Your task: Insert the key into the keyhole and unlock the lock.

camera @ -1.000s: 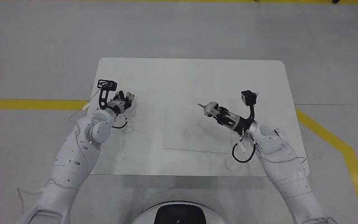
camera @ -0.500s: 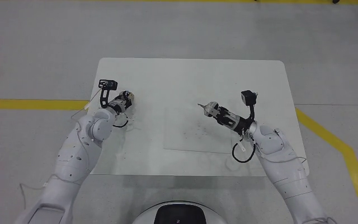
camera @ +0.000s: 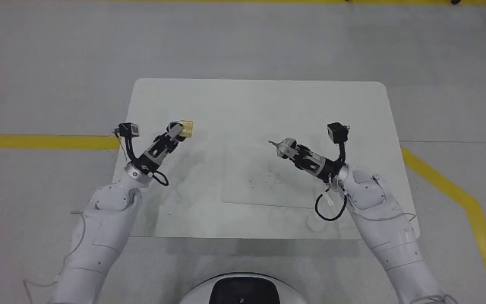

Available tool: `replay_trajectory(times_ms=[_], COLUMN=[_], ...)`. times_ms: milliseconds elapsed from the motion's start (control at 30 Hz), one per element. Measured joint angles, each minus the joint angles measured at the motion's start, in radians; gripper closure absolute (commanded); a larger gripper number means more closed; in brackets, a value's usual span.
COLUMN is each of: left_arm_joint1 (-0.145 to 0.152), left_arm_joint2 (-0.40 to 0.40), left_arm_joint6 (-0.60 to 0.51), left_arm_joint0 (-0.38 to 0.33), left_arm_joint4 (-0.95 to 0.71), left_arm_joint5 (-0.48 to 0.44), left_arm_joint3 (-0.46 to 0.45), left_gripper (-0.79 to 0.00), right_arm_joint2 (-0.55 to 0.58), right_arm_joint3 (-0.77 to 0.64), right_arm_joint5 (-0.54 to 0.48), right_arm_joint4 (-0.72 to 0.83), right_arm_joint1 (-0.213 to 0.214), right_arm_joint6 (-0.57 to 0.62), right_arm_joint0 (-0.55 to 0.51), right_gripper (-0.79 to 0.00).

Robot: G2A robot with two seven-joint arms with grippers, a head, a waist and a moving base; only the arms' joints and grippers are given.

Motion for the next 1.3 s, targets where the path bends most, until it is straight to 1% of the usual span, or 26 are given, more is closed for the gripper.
replay_trajectory(times_ms=[100,200,367,567,600,667,700,767,800,867,900,1000,1100,1200,1300], left_arm_joint1=[-0.002,-0.003,-0.002,-0.002,-0.004,-0.010,-0.013,-0.020,-0.024,-0.032,-0.038,-0.053,-0.072,-0.093,-0.118], left_arm_joint2=[0.014,0.022,0.027,0.027,0.034,0.047,0.059,0.085,0.095,0.106,0.116,0.153,0.204,0.250,0.301], left_arm_joint6=[-0.147,-0.218,-0.237,-0.234,-0.232,-0.243,-0.268,-0.346,-0.416,-0.523,-0.595,-0.729,-0.754,-0.735,-0.710], left_arm_joint0=[0.002,-0.016,-0.039,-0.037,-0.028,-0.011,-0.003,-0.002,-0.010,-0.027,-0.043,-0.091,-0.143,-0.196,-0.244], left_arm_joint4=[-0.195,-0.255,-0.216,-0.220,-0.237,-0.303,-0.362,-0.468,-0.553,-0.685,-0.764,-0.878,-0.864,-0.842,-0.827], left_arm_joint5=[0.004,0.006,0.017,0.019,0.035,0.080,0.118,0.206,0.277,0.385,0.461,0.620,0.691,0.698,0.686], left_arm_joint3=[0.019,0.057,0.085,0.081,0.064,0.027,0.011,0.007,0.023,0.072,0.111,0.214,0.286,0.321,0.322], left_gripper=[0.000,0.000,0.000,0.000,0.000,0.000,0.000,0.000,0.000,0.000,0.000,0.000,0.000,0.000,0.000], right_arm_joint2=[0.000,0.000,0.000,0.000,0.000,0.001,0.004,0.012,0.015,0.022,0.027,0.043,0.059,0.083,0.118], right_arm_joint3=[0.000,0.000,0.000,0.000,0.000,-0.009,-0.019,-0.029,-0.035,-0.041,-0.045,-0.046,-0.033,-0.014,0.004], right_arm_joint5=[0.000,0.000,0.000,0.000,0.000,0.010,0.019,0.024,0.024,0.021,0.020,0.009,-0.001,-0.019,-0.048], right_arm_joint4=[0.000,0.000,0.000,0.000,0.000,-0.006,-0.017,-0.035,-0.044,-0.061,-0.073,-0.095,-0.103,-0.090,-0.068], right_arm_joint1=[0.000,0.000,0.000,0.000,0.000,0.000,0.000,0.000,0.001,0.001,0.001,0.003,0.005,0.011,0.020], right_arm_joint6=[0.000,0.000,0.000,0.000,0.000,-0.010,-0.023,-0.044,-0.055,-0.072,-0.085,-0.120,-0.133,-0.129,-0.113], right_arm_joint0=[0.000,0.000,0.000,0.000,0.000,-0.004,-0.008,-0.013,-0.016,-0.019,-0.022,-0.034,-0.042,-0.047,-0.052], right_gripper=[0.000,0.000,0.000,0.000,0.000,0.000,0.000,0.000,0.000,0.000,0.000,0.000,0.000,0.000,0.000])
